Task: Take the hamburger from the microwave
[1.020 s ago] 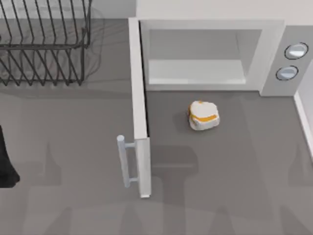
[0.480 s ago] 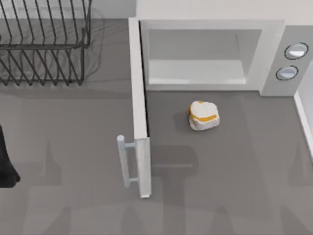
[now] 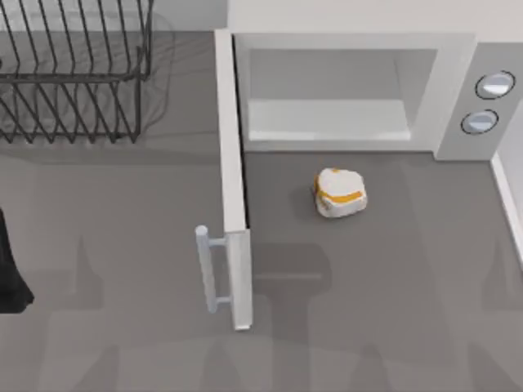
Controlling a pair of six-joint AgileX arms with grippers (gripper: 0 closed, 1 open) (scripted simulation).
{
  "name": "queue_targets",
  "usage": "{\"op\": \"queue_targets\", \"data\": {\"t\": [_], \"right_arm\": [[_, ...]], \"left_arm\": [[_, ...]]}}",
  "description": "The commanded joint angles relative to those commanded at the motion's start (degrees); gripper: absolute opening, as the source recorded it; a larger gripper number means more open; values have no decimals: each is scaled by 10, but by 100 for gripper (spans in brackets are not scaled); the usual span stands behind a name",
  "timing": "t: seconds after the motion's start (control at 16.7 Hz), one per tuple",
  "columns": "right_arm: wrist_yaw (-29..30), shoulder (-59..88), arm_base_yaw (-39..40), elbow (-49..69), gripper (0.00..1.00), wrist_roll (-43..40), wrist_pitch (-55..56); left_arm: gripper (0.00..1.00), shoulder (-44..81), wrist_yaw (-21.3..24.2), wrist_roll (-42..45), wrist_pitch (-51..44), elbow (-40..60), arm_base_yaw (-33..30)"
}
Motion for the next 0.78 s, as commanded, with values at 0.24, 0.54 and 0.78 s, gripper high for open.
{"op": "queue_targets", "data": {"t": [0.24, 0.54, 0.78], "right_arm": [[0, 0, 0, 0, 100, 0, 0], [26, 83, 27, 28, 100, 12, 38], [76, 239, 78, 81, 100, 35, 109]], "left_arm": [[100, 0, 0, 0, 0, 0, 0], [100, 0, 0, 0, 0, 0, 0], [100, 0, 0, 0, 0, 0, 0]]}}
